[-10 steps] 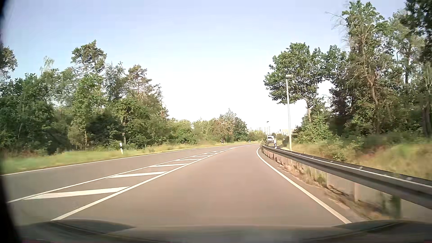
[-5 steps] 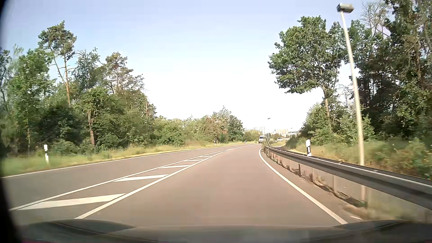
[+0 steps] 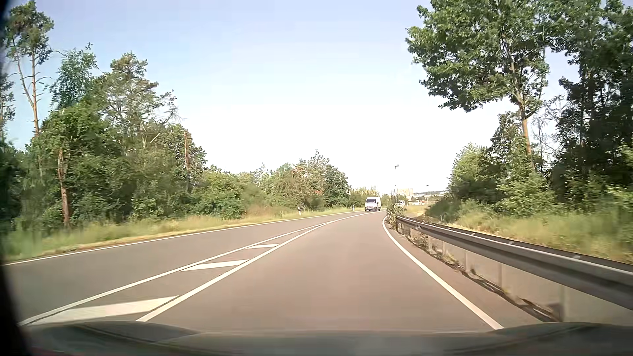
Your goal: Follow the waypoints while adhering to traffic rules and regulations
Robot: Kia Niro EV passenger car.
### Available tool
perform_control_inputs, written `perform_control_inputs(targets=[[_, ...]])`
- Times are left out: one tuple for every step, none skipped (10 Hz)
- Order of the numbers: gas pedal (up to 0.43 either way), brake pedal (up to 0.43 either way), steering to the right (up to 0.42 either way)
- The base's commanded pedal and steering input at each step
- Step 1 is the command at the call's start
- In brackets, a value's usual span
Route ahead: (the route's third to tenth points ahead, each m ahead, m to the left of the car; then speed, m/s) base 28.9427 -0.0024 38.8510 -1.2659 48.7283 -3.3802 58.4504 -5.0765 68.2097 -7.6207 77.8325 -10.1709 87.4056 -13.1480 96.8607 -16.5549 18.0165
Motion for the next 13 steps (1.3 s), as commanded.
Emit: perform_control_inputs(targets=[[0.177,0.03,0.016],[0.177,0.03,0.018],[0.177,0.03,0.019],[0.177,0.03,0.019],[0.177,0.03,0.019],[0.177,0.03,0.019],[0.177,0.03,0.019],[0.177,0.03,0.02],[0.177,0.03,0.02],[0.177,0.03,0.02],[0.177,0.024,0.021],[0.177,0.03,0.021],[0.177,0.03,0.021]])
